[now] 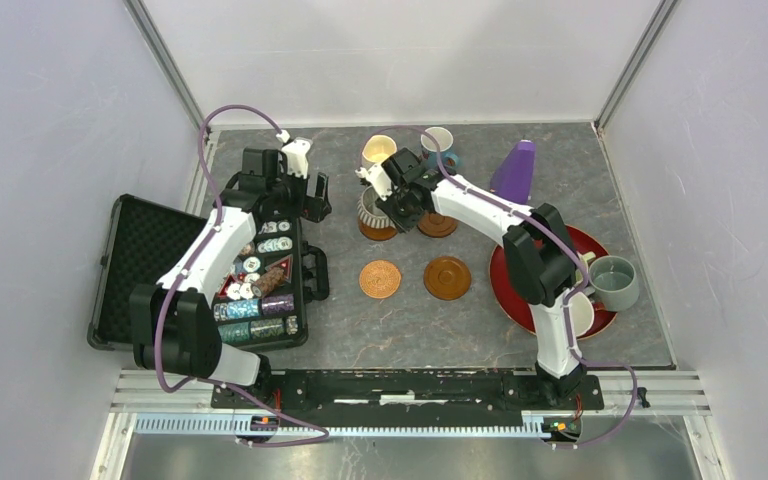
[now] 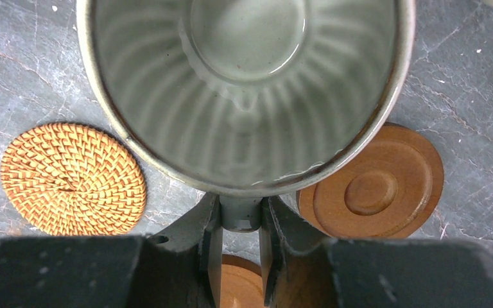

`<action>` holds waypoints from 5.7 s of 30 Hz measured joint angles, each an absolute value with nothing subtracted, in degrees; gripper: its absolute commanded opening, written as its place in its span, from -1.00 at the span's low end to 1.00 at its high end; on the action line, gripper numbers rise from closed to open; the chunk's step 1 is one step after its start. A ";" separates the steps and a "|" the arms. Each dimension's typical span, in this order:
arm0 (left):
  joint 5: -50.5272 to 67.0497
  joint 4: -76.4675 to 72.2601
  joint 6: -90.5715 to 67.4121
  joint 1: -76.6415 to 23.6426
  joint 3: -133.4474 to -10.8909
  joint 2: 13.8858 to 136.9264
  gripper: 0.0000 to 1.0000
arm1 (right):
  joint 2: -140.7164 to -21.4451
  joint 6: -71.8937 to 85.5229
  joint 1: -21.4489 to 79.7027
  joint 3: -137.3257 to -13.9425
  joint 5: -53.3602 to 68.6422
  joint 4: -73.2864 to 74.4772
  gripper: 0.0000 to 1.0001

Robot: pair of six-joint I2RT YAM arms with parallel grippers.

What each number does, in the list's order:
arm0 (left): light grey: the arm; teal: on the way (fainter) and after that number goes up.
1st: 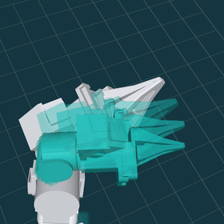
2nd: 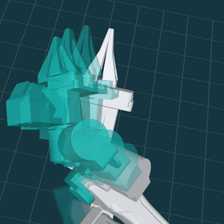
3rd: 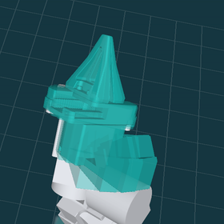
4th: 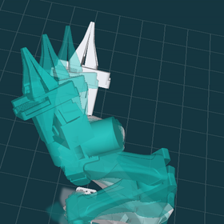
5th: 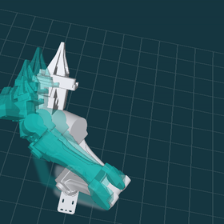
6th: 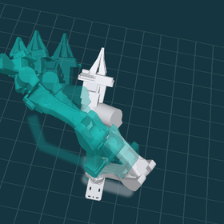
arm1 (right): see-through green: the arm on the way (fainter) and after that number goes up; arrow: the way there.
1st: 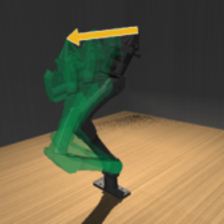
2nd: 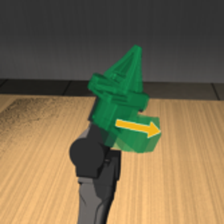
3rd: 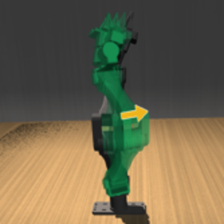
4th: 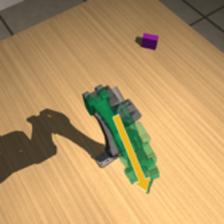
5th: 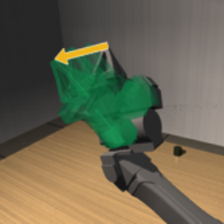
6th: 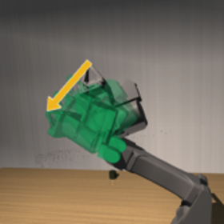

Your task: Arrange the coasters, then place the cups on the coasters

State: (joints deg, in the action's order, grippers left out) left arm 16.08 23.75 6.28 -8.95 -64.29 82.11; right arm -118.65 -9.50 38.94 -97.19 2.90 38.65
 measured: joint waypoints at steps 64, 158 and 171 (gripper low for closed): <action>18.00 23.70 5.41 -8.69 -62.06 81.14 1.00 | -115.94 -12.01 40.14 -94.26 7.31 37.47 0.56; 22.83 24.36 9.98 -14.72 -66.02 87.81 1.00 | -92.20 -74.94 -12.05 -77.38 17.04 68.07 0.91; 22.61 24.36 9.98 -14.72 -66.02 87.81 1.00 | -97.56 -83.72 -12.43 -75.35 13.69 66.41 0.69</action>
